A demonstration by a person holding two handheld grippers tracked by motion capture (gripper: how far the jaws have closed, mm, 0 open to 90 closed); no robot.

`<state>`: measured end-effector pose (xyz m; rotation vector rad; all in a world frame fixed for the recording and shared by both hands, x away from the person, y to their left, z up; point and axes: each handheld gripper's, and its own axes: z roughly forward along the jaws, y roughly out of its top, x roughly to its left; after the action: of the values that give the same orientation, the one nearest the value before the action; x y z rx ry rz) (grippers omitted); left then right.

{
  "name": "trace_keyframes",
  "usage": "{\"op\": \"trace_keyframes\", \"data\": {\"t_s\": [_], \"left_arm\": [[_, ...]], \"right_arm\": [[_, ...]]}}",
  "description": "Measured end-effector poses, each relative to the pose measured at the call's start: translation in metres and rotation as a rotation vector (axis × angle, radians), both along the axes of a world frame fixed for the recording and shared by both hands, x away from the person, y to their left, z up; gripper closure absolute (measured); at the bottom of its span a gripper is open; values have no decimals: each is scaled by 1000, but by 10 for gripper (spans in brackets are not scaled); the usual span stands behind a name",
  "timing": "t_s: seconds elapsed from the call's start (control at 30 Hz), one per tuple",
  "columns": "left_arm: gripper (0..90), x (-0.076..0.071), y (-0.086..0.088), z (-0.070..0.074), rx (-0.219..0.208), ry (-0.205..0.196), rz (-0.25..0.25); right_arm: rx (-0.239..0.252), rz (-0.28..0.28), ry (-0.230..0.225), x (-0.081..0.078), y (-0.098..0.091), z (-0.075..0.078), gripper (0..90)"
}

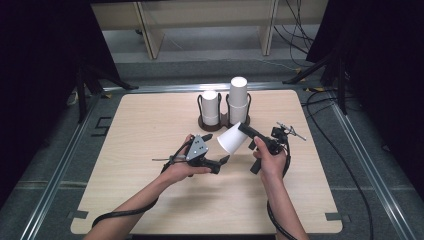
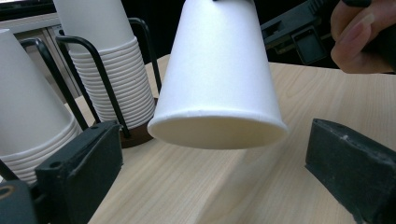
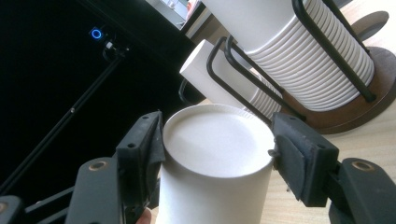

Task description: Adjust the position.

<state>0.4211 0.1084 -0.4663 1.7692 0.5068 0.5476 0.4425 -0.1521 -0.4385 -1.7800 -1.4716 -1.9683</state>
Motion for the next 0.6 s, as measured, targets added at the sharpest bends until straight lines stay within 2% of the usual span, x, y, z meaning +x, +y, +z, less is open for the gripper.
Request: {"op": "trace_keyframes", "data": {"t_s": [0.03,0.17,0.27,0.37,0.4,0.43,0.47,0.5,0.6], "left_arm": [[32,0,0,0,-1,-1,1],[33,1,0,0,3,-6,-4],[32,0,-2,0,-5,-10,-20],[26,0,-3,1,-6,-10,-25],[20,0,-3,0,-5,-11,-23],[17,1,-3,0,-6,-10,-22],[17,1,-4,0,-4,-7,-26],[15,1,-4,-1,-7,-3,-25],[12,3,-4,-1,-3,1,-30]], "right_arm": [[-7,-1,-25,1,-1,-2,368],[1,5,-16,1,-1,-1,368],[-11,10,-35,2,-2,-3,368],[-10,8,-25,2,-1,-3,368],[29,14,4,0,0,-1,368],[-3,10,-25,2,0,-3,368],[17,11,-12,1,1,-2,368],[-2,12,-17,1,1,-3,368],[1,16,-12,1,2,-3,368]]}}
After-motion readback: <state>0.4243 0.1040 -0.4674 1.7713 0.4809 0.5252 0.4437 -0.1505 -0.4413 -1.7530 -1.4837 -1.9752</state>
